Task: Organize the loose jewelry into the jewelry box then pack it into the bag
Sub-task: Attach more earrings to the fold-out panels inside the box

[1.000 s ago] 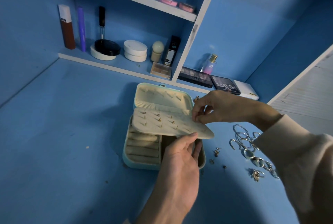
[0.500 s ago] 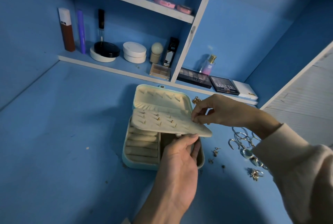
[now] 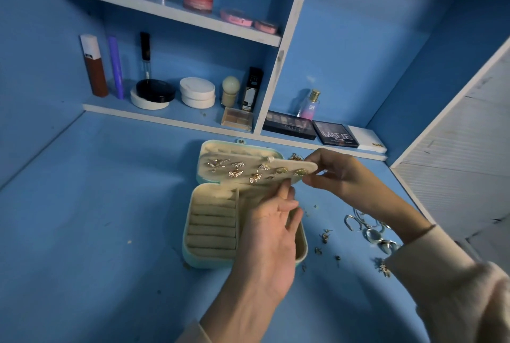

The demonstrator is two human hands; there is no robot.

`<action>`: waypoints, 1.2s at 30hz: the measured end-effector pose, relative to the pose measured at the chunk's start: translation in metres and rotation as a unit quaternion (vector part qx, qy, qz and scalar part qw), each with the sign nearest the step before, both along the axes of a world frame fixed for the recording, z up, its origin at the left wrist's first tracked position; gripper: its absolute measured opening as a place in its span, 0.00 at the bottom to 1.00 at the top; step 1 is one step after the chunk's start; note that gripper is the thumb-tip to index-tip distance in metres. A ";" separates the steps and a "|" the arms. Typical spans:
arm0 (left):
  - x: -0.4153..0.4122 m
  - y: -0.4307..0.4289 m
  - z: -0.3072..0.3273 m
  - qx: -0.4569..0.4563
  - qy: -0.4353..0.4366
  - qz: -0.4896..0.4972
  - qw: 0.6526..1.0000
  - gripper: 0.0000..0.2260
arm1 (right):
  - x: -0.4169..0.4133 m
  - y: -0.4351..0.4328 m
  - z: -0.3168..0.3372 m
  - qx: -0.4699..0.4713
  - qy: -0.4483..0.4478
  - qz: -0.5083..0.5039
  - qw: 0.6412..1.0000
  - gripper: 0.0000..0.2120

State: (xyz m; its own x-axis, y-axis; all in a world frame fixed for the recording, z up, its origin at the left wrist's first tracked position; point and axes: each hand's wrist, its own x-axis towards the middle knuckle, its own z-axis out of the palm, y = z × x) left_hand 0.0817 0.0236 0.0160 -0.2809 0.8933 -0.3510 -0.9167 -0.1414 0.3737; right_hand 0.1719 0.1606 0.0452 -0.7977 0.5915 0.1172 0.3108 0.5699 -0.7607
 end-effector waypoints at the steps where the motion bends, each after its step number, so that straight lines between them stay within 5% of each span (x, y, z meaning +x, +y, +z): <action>1: -0.001 0.001 0.001 -0.003 0.007 -0.004 1.000 0.17 | -0.001 0.001 0.000 0.001 0.003 -0.005 1.000 0.03; 7: -0.011 -0.007 0.000 -0.026 -0.006 -0.009 1.000 0.21 | -0.009 0.007 -0.006 -0.010 0.031 -0.042 0.999 0.02; 11: -0.024 -0.022 0.000 -0.043 0.169 0.005 0.985 0.16 | -0.017 0.010 -0.012 -0.025 0.057 -0.070 0.996 0.06; 16: -0.076 -0.024 -0.009 -0.116 0.512 0.131 0.841 0.16 | -0.024 0.015 -0.019 -0.051 0.068 -0.092 0.992 0.05; 20: -0.123 -0.006 -0.026 -0.186 0.624 0.149 0.744 0.22 | -0.028 0.014 -0.020 -0.066 0.067 -0.107 0.990 0.05; 29: -0.131 0.002 -0.039 -0.112 0.666 0.114 0.728 0.09 | -0.018 0.014 -0.023 -0.086 0.038 -0.103 0.990 0.11; 36: -0.136 0.001 -0.039 -0.088 0.669 0.102 0.731 0.12 | 0.020 0.010 -0.021 0.075 -0.104 -0.085 0.988 0.10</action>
State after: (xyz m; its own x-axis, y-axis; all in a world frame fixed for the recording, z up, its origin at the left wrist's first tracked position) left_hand -0.0540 0.0247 -0.0228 -0.5988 0.7593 0.2549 0.3181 -0.0666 0.9457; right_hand 0.1917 0.1702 0.0239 -0.7038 0.7080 0.0577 0.5524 0.5966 -0.5821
